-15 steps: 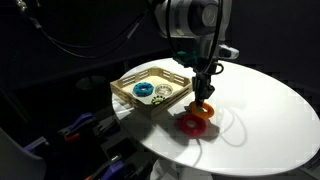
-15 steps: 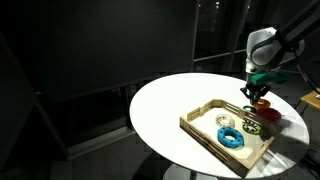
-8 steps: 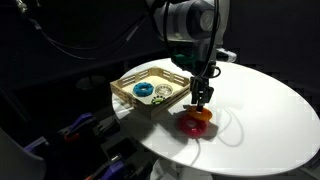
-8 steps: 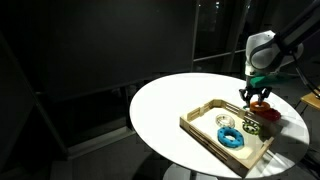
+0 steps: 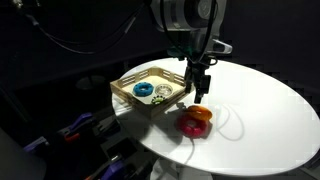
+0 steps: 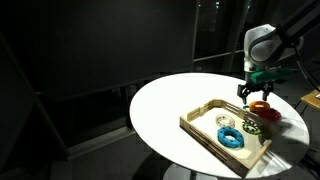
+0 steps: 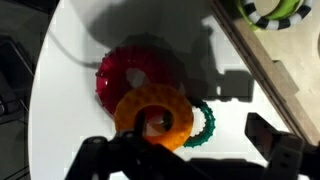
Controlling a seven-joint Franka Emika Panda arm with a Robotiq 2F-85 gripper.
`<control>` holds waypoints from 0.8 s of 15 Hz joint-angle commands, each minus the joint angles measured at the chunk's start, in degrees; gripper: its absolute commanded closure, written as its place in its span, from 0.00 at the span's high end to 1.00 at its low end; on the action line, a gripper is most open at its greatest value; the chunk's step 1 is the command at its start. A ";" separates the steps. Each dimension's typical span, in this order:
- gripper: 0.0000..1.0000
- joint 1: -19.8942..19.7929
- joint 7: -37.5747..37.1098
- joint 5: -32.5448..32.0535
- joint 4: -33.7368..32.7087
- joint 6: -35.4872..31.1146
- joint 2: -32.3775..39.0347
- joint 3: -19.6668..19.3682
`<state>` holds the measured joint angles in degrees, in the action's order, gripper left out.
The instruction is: Put the orange ring on the table
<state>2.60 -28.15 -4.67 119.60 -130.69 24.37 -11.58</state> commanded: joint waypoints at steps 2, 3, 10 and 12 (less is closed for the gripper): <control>1.00 -0.84 5.58 0.35 -0.46 9.45 -4.98 2.83; 1.00 -1.06 7.48 1.01 -0.43 11.23 -6.00 3.79; 1.00 -1.20 19.96 4.41 -0.71 21.38 -13.01 8.87; 1.00 -0.93 20.83 3.89 -0.03 21.50 -15.92 9.60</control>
<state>2.29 -10.24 -1.14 119.16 -111.21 12.71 -3.31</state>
